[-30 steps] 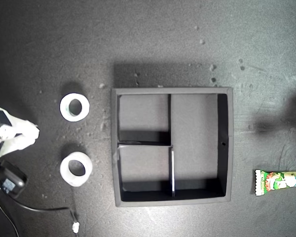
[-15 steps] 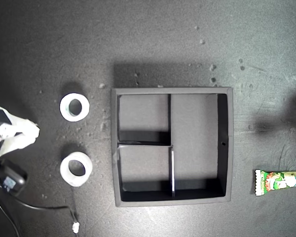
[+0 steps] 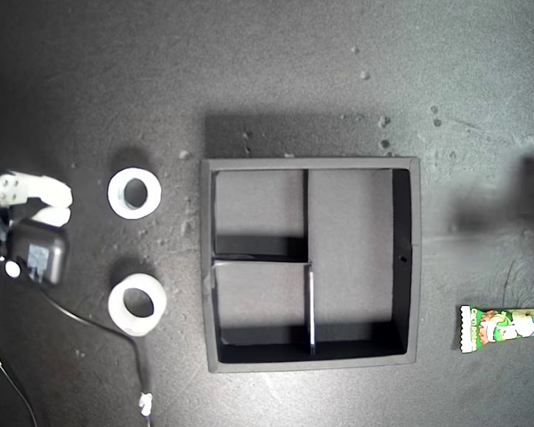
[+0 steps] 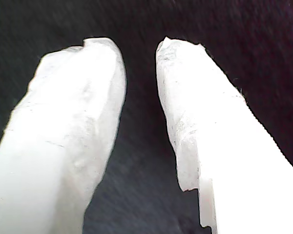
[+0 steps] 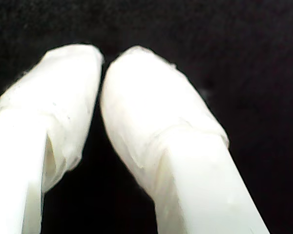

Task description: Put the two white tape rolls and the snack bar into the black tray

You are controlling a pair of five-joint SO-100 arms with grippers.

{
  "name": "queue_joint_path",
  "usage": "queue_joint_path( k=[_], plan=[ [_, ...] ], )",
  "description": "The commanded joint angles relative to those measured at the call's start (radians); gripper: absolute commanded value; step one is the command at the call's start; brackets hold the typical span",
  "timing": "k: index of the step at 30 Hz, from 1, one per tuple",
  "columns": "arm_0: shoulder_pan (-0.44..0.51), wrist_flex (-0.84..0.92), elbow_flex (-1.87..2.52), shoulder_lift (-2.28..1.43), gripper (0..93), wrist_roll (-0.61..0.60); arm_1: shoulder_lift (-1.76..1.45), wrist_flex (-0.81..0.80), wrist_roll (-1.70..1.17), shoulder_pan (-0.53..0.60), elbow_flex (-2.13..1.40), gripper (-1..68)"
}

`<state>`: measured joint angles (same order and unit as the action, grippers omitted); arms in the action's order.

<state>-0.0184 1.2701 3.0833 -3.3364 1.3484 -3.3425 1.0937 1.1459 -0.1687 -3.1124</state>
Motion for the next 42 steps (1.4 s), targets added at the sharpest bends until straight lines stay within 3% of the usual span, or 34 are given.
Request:
queue_joint_path(
  k=[1,5,9,11,13,15,19,22,25,28,31,35,42],
  plan=[
    [-0.037,-0.135,0.055,-0.051,3.2,-0.124,-0.008,-0.298,-0.245,0.08,-0.011,-0.2],
    [-0.063,-0.265,0.055,-0.051,5.2,-0.206,-0.008,-0.534,-0.545,0.209,-0.011,-0.3],
    [-0.087,-0.29,0.055,-0.051,5.2,-0.104,-0.008,-0.551,-0.615,0.241,-0.011,-0.3],
    [-0.133,-0.324,0.055,-0.049,4.6,-0.127,-0.008,-0.54,-0.494,0.202,-0.011,-0.3],
    [-0.143,-0.402,0.055,-0.049,0.0,-0.25,-0.008,-0.514,-0.25,0.146,-0.011,-0.3],
    [-0.164,-0.431,0.055,-0.049,0.2,-0.186,-0.008,-0.495,0.012,0.112,-0.011,-0.4],
    [-0.143,-0.603,0.055,-0.049,0.1,-0.357,-0.008,-0.426,0.499,0.098,-0.011,-0.4],
    [-0.13,-0.793,0.044,-0.049,0.6,-0.497,-0.008,-0.391,0.609,0.103,-0.011,-0.5],
    [-0.124,-0.85,-0.046,-0.049,12.4,-0.555,-0.008,-0.37,0.588,0.094,-0.011,-0.4],
    [-0.114,-0.77,-0.233,0.032,16.4,-0.601,-0.008,-0.416,0.43,0.075,-0.011,-0.4],
    [-0.055,-0.574,-0.592,0.403,17.2,-0.644,-0.008,-0.491,0.273,0.072,-0.011,-0.3],
    [0.0,-0.308,-0.908,0.775,12.9,-0.617,-0.008,-0.528,0.183,0.077,-0.011,-0.2],
    [0.084,-0.25,-0.839,0.936,13.8,-0.52,-0.008,-0.511,0.146,0.121,-0.011,-0.2]
  ],
)
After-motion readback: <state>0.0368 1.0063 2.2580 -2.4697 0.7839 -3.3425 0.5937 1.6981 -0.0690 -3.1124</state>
